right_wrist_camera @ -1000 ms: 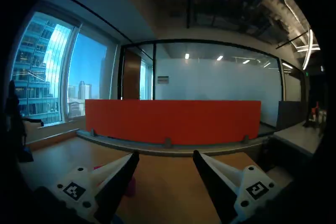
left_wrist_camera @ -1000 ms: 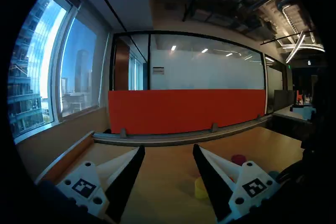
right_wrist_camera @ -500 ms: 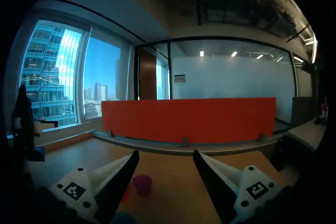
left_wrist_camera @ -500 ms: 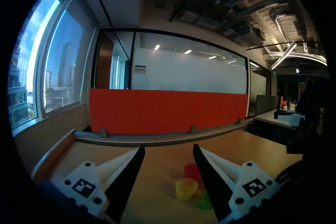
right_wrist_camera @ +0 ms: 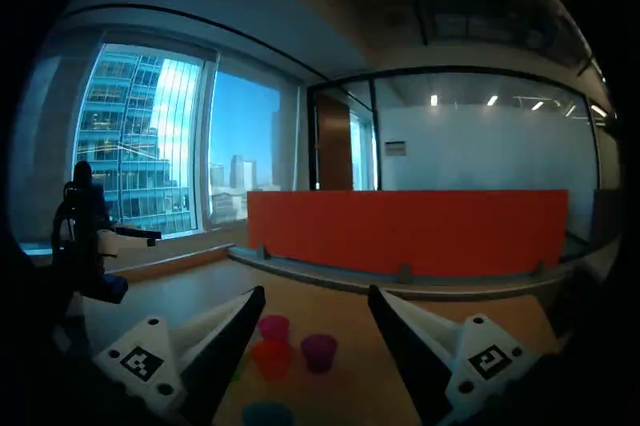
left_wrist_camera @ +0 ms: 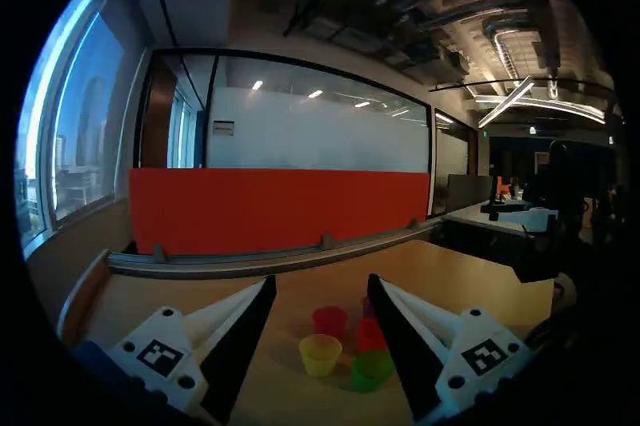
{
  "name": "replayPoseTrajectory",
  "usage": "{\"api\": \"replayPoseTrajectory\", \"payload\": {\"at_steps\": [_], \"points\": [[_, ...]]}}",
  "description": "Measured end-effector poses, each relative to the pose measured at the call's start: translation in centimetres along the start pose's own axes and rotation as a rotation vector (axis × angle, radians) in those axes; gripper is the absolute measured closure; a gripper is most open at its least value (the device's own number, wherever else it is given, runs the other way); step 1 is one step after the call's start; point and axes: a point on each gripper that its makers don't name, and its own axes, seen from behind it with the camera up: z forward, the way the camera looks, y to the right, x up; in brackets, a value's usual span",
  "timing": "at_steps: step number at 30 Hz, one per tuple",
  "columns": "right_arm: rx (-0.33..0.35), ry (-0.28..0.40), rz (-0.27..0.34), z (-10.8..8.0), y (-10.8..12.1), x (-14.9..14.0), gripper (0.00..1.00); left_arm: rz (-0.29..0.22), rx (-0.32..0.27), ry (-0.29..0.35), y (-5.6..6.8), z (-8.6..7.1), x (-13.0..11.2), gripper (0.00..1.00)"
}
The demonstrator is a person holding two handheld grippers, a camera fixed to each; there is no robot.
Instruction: Pour water
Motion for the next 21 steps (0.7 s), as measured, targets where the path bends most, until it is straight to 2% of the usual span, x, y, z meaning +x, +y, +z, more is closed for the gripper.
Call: {"api": "replayPoseTrajectory", "payload": {"at_steps": [11, 21], "points": [[0.057, -0.074, -0.047, -0.2, -1.3, -1.1, 0.00, 0.033, -0.061, -0.035, 0.8, -0.5, -0.1, 0.16], [0.103, -0.133, -0.057, -0.9, -2.0, -1.8, 0.00, 0.058, -0.099, -0.090, 1.1, -0.5, -1.1, 0.16]]}}
